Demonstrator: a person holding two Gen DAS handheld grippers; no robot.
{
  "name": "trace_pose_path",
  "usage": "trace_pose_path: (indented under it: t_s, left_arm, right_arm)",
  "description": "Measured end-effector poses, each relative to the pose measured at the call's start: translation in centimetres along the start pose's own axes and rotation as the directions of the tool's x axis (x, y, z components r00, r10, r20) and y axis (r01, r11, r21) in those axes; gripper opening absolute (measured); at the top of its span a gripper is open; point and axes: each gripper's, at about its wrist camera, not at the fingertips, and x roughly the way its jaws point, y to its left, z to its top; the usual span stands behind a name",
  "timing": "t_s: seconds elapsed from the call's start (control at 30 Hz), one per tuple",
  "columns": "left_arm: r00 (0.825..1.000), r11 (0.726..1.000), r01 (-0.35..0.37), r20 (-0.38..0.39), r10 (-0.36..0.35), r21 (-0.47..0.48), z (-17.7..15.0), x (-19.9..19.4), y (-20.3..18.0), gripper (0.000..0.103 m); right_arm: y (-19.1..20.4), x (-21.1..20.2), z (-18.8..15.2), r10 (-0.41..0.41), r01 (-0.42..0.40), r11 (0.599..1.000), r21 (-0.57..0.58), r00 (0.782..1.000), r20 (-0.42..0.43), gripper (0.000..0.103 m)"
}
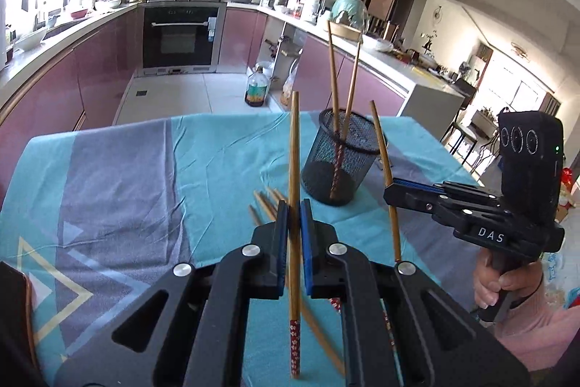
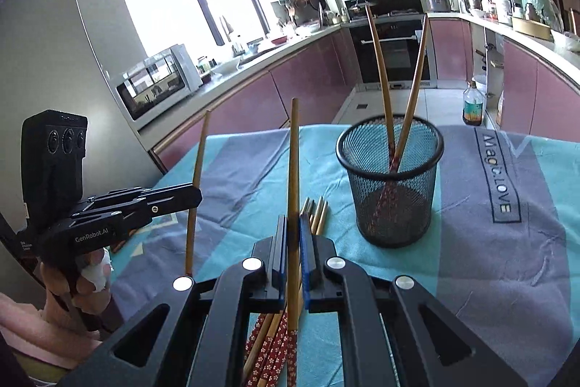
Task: Organize utensils
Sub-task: 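Lift both chopsticks upright and carry them above the mesh holder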
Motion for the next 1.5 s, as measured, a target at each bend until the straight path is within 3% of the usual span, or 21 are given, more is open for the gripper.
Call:
trace_pose_path:
  t_s: [0.5,1.13,1.33,1.5]
  left_arm:
    - [0.983,0.996,0.083,0.164,-0.078,-0.023,3.8,-4.5,-1.2,0.007]
    - [0.956,0.989,0.138,0.253,-0.147,0.054,12.3,-2.5,-5.5,0.007]
    - [0.963,0.992,0.102,0.244,-0.118,0.076,13.9,-0.7,-6.8,0.007]
    - [0.976,0.993,0.091,0.191,-0.105,0.08,13.7,1.5,-7.3,0.007]
  right_arm:
    - [-0.4,-3.9,2.9,-0.013,0.016,1.0,-0.025,0.99,0.139,0.005]
    - [-3.3,-6.2,9.7,-0.099,0.111,0.994,-0.018,0.943,0.319,0.005]
    - [-4.5,-5.6,11.2,-0.12,0.126,0.992,0.006,0.928,0.353,0.005]
    - [-5.3,-3.7,11.2,-0.131,0.129,0.991,0.028,0.934,0.334,0.005]
